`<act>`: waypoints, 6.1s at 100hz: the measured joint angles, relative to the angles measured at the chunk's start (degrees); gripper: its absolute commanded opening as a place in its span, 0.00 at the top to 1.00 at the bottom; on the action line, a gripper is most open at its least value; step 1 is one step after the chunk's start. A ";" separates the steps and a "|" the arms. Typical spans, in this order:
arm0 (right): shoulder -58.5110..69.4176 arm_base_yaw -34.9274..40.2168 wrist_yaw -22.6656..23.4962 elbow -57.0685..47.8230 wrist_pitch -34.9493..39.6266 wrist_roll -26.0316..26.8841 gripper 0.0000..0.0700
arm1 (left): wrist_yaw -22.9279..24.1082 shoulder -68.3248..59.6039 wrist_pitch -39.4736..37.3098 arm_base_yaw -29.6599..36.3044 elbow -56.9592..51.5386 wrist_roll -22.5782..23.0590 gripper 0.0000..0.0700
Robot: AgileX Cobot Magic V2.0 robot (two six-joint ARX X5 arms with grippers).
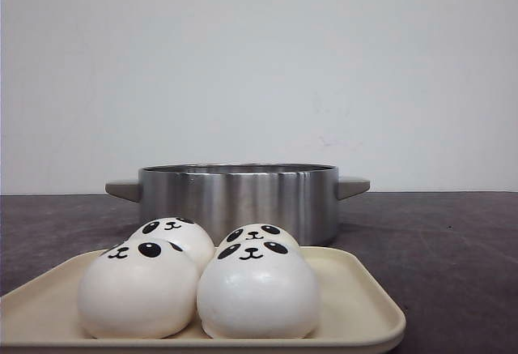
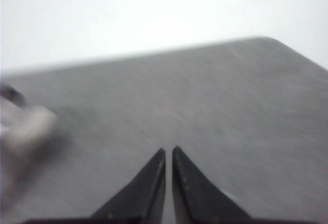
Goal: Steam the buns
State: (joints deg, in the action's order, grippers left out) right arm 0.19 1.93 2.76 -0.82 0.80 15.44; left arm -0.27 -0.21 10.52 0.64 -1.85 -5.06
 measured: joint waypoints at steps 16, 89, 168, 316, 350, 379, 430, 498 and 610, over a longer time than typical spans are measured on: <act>0.00 0.04 3.78 -1.57 -6.58 5.51 1.00 | -2.12 -0.02 1.11 -0.02 -0.90 -11.23 1.00; 26.64 0.04 18.69 -47.25 21.79 -5.11 0.15 | -18.47 -33.00 14.91 0.02 -49.55 -8.39 0.20; 74.16 42.56 1.68 -69.02 43.67 7.30 0.19 | -18.99 -33.20 24.55 17.59 -49.53 -3.39 0.20; 99.49 45.20 3.69 -69.94 42.62 19.45 0.99 | -17.33 -33.11 24.59 26.16 -49.53 -3.41 0.21; 85.26 45.57 -5.95 -91.73 43.76 12.70 0.99 | -13.53 -33.29 23.61 26.16 -49.53 -3.41 0.21; 95.97 36.30 -7.28 -100.56 40.76 5.86 0.99 | -13.35 -34.36 22.67 26.16 -49.53 -3.41 0.21; 119.40 30.42 -4.63 -100.28 32.79 3.85 0.99 | -13.35 -35.76 22.38 26.16 -49.53 -3.41 0.21; 122.60 29.44 -4.26 -100.30 36.39 4.17 0.51 | -13.35 -36.54 22.34 26.16 -49.53 -3.43 0.21; 72.67 46.51 -17.99 -113.68 50.88 -1.55 0.99 | -12.09 -84.96 18.67 35.78 -49.53 -14.53 0.21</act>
State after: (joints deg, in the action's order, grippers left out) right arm 72.86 48.45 -15.22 -114.50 51.68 13.89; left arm -12.36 -85.17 29.19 36.42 -51.37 -19.59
